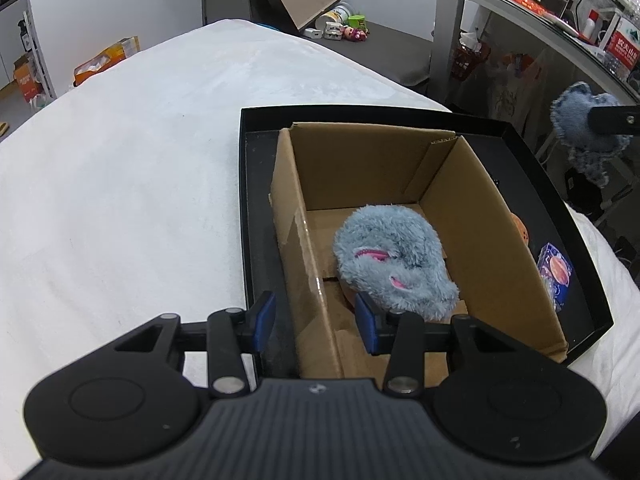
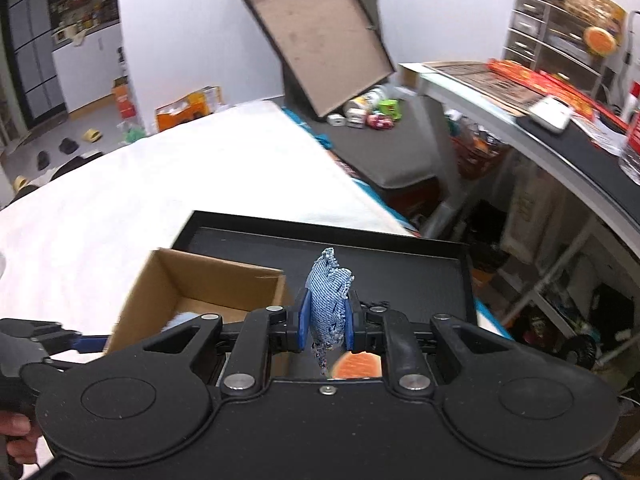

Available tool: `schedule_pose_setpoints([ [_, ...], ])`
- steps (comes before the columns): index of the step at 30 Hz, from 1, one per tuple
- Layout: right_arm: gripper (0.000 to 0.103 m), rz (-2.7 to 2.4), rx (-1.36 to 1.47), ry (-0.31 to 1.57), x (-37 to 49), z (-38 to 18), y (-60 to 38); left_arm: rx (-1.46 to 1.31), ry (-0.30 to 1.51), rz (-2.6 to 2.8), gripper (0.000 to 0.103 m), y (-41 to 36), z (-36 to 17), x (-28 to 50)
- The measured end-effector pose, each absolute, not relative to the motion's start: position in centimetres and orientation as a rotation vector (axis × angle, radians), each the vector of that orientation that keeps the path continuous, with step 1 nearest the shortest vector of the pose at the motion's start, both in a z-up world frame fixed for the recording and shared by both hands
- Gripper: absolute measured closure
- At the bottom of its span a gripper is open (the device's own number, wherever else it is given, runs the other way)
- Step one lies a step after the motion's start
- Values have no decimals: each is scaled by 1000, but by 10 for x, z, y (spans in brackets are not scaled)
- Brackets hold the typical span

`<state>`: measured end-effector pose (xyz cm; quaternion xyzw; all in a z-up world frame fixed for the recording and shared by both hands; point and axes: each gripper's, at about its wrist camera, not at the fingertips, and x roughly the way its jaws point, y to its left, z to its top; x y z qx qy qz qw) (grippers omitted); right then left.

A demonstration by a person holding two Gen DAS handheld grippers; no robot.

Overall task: Organize soft objects
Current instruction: 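Carry the blue-grey plush with the right gripper over the box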

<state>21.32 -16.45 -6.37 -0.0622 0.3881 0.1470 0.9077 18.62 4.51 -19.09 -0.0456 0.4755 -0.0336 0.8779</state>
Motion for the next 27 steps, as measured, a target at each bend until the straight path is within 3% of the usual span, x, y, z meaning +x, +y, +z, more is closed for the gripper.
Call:
schedule_pose_setpoints([
  [4, 86, 351, -144, 812, 215, -64, -143, -110, 978, -72, 65, 49, -189, 184],
  [11, 86, 437, -200, 839, 216, -70, -108, -143, 958, -90, 85, 53, -190, 181],
  [27, 85, 464, -322, 926, 226, -109, -74, -201, 940, -37, 89, 56, -192, 179],
])
